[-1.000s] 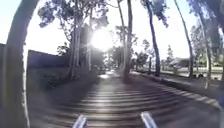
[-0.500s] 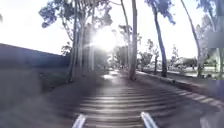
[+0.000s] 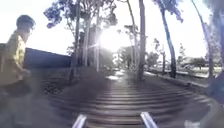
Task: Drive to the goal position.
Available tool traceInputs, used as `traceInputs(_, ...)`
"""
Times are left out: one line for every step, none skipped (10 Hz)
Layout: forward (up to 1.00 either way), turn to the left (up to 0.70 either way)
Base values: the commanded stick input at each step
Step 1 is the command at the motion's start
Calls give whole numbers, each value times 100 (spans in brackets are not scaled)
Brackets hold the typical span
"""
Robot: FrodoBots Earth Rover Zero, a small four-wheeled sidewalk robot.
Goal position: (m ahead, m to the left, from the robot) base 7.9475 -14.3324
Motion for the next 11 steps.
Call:
traceInputs(98,7)
traceInputs(98,27)
traceInputs(98,37)
traceInputs(98,31)
traceInputs(98,21)
traceInputs(98,0)
traceInputs(98,0)
traceInputs(98,0)
traceInputs(98,0)
traceInputs(98,0)
traceInputs(98,0)
